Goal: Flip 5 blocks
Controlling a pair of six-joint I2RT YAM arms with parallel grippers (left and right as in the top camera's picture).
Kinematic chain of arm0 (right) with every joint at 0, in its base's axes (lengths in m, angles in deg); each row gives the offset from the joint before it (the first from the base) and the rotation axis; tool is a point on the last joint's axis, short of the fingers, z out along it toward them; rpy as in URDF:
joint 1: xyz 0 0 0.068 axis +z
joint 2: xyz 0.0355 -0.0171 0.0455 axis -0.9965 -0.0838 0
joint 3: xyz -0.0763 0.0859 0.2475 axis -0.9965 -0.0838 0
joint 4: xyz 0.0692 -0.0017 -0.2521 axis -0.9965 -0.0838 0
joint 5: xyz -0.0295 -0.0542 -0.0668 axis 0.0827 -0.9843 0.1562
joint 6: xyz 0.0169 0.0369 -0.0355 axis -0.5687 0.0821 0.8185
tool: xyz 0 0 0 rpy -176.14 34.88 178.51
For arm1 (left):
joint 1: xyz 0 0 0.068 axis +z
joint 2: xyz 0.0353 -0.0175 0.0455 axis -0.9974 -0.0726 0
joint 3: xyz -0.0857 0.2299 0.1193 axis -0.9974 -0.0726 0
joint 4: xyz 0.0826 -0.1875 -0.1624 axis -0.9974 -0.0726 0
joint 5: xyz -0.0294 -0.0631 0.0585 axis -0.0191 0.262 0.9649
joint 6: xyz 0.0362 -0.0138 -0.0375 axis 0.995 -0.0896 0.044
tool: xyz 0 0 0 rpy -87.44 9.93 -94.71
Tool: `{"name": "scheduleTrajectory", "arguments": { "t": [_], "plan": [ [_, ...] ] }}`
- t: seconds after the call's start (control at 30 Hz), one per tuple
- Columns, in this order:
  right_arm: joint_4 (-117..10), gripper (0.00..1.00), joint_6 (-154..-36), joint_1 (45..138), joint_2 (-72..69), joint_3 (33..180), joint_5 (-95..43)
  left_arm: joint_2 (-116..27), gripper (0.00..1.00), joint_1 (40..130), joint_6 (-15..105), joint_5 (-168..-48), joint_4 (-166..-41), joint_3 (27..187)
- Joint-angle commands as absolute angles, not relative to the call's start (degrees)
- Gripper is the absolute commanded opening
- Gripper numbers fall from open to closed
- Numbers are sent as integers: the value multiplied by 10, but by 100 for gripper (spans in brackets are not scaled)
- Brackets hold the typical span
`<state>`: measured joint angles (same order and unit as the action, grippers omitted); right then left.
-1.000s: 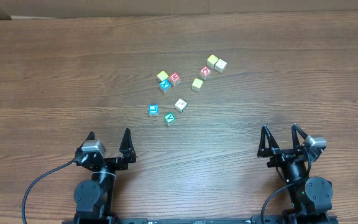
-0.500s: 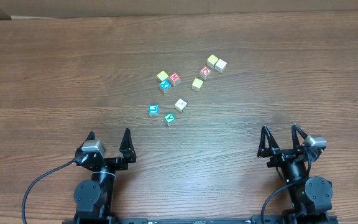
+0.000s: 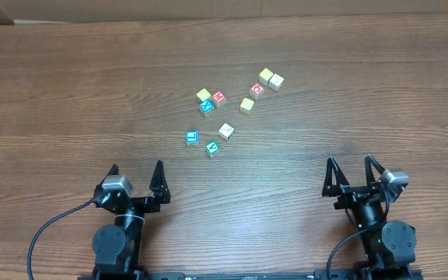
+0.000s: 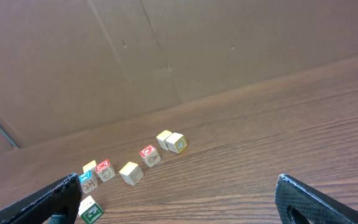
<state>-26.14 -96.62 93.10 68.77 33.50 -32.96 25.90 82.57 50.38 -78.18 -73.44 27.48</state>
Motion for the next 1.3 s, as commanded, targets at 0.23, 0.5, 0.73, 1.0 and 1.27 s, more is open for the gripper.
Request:
{"name": "scheduleTrajectory", "arguments": {
  "t": [0.23, 0.5, 0.73, 1.0, 1.27],
  "plan": [
    [-252, 100, -962, 929, 694, 330, -251, 264, 100, 829, 506, -841, -734, 273],
    [-320, 100, -962, 929, 643, 399, -223, 179, 100, 828, 509, -886, -766, 315],
    [-397, 100, -962, 929, 484, 539, -192, 27, 100, 828, 513, -933, -794, 448],
    [-633, 100, -957, 931, 159, 835, -20, -296, 100, 816, 514, -999, -1115, 764],
    [-934, 100, -916, 965, -77, 1036, -24, -520, 100, 769, 545, -999, -1319, 953]
  ]
}}
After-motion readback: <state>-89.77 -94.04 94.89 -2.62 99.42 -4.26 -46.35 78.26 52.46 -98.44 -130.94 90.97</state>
